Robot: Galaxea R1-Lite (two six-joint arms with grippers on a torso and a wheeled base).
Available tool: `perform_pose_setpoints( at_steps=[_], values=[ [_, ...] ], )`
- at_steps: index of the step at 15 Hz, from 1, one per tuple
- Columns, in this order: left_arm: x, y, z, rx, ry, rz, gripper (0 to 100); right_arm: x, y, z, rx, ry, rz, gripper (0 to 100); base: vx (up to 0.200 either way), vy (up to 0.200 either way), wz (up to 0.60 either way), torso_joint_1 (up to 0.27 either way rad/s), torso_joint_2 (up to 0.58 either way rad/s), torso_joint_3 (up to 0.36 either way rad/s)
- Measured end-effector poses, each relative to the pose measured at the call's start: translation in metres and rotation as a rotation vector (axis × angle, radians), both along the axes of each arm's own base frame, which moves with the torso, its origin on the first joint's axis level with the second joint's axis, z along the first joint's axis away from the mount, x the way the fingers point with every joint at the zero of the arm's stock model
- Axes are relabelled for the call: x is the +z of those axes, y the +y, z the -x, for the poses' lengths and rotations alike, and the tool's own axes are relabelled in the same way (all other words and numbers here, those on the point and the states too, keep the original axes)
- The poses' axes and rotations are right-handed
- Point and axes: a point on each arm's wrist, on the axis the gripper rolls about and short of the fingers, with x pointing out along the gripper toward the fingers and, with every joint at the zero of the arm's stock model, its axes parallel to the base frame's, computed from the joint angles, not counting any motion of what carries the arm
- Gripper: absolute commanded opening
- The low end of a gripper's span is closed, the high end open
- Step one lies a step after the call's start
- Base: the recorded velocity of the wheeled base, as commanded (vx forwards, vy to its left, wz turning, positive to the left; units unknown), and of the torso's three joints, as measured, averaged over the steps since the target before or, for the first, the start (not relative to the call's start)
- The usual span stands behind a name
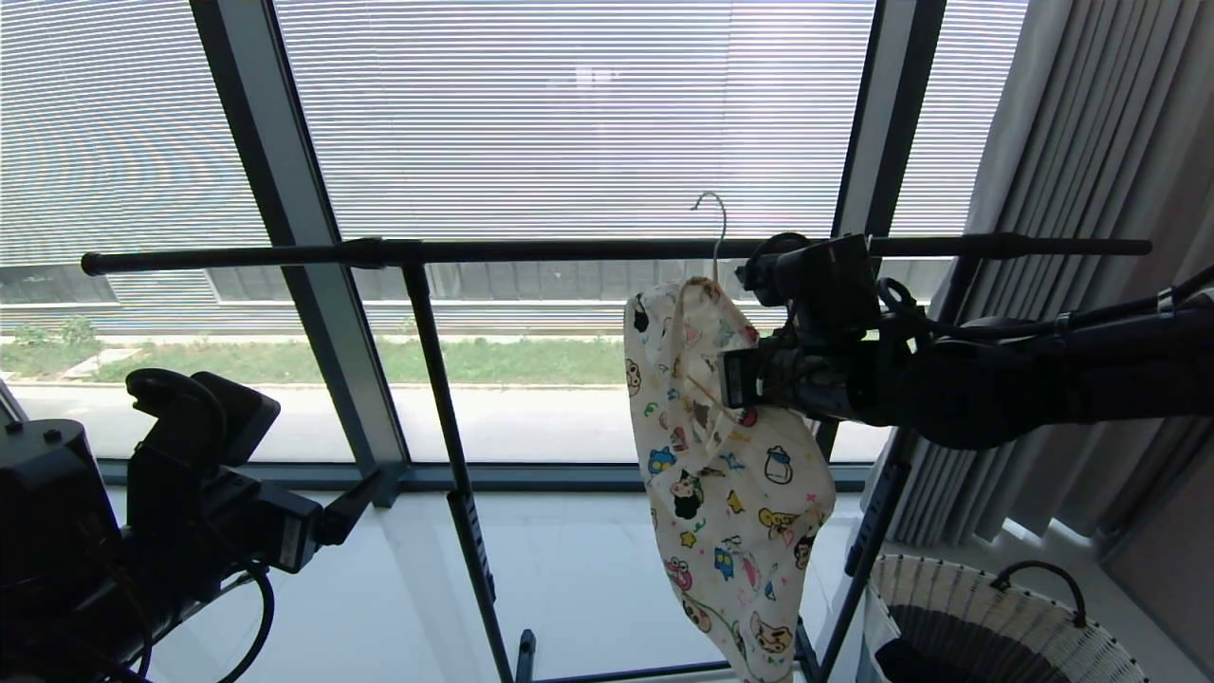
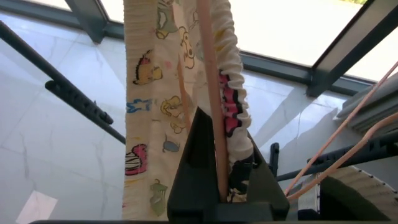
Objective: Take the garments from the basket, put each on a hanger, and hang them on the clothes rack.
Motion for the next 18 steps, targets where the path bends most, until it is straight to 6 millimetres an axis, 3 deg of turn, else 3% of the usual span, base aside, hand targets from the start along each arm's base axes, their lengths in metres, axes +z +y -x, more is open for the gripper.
perform_pose_setpoints(
  at_steps=[11,18],
  values=[
    [0.002,0.0,-0.001,0.014,-0.013,-0.041,100,-0.035,0.014,-0.029,-0.027,0.05,0.02,0,0.0,0.0,0.0,0.0,0.0,0.0],
    [0.001,0.0,-0.001,0.014,-0.01,-0.042,100,-0.034,0.018,-0.039,-0.034,0.038,0.008,0,0.0,0.0,0.0,0.0,0.0,0.0]
  ],
)
